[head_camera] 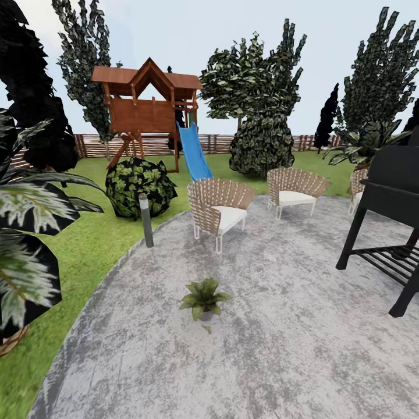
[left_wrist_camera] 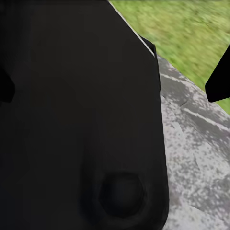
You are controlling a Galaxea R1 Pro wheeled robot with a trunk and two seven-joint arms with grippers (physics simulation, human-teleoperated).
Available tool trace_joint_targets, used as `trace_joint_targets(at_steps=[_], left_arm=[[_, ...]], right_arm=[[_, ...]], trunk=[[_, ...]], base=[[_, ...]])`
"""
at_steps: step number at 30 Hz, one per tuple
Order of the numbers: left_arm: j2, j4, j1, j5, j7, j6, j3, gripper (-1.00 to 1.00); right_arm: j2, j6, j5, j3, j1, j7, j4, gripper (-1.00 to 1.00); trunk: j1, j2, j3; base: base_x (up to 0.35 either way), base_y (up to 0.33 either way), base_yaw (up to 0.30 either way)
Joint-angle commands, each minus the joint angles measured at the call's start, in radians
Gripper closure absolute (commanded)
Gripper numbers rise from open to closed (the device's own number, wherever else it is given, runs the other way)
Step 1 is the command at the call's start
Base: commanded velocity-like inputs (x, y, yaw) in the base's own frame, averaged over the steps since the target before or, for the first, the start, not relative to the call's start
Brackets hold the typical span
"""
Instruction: Pick up the pesticide atomizer in the garden and spray insectifuge to fully cover both potted plants in the garden.
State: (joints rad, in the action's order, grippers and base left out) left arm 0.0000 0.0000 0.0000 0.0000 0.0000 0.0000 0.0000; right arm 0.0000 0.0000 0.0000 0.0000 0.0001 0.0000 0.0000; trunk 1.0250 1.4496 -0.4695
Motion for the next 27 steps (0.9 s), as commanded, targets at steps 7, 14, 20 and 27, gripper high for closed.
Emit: trace_joint_targets(at_steps=[7, 14, 20, 27], left_arm=[[-0.002, -0.002, 0.003, -0.002, 0.0, -0.002, -0.002, -1.0], [-0.002, -0.006, 0.003, 0.005, 0.001, -0.002, -0.002, -1.0], [0.002, -0.03, 0.002, 0.007, 0.002, -0.002, -0.003, -1.0], [0.034, -0.069, -0.009, 0.007, 0.004, -0.01, 0.0, -1.0]], right_arm=[[0.01, 0.0, 0.003, 0.002, -0.007, 0.009, -0.007, -1.0], [0.047, -0.002, 0.004, -0.001, -0.026, 0.006, -0.047, -1.0], [0.041, -0.018, 0.005, -0.003, -0.028, 0.005, -0.079, -1.0], [0.004, -0.05, 0.005, -0.005, -0.029, 0.004, -0.117, -1.0]], trunk=[[0.0, 0.0, -0.001], [0.0, 0.0, -0.001], [0.0, 0.0, -0.001], [0.0, 0.0, -0.001]], base=[[0.0, 0.0, 0.0], [0.0, 0.0, 0.0], [0.0, 0.0, 0.0], [0.0, 0.0, 0.0]])
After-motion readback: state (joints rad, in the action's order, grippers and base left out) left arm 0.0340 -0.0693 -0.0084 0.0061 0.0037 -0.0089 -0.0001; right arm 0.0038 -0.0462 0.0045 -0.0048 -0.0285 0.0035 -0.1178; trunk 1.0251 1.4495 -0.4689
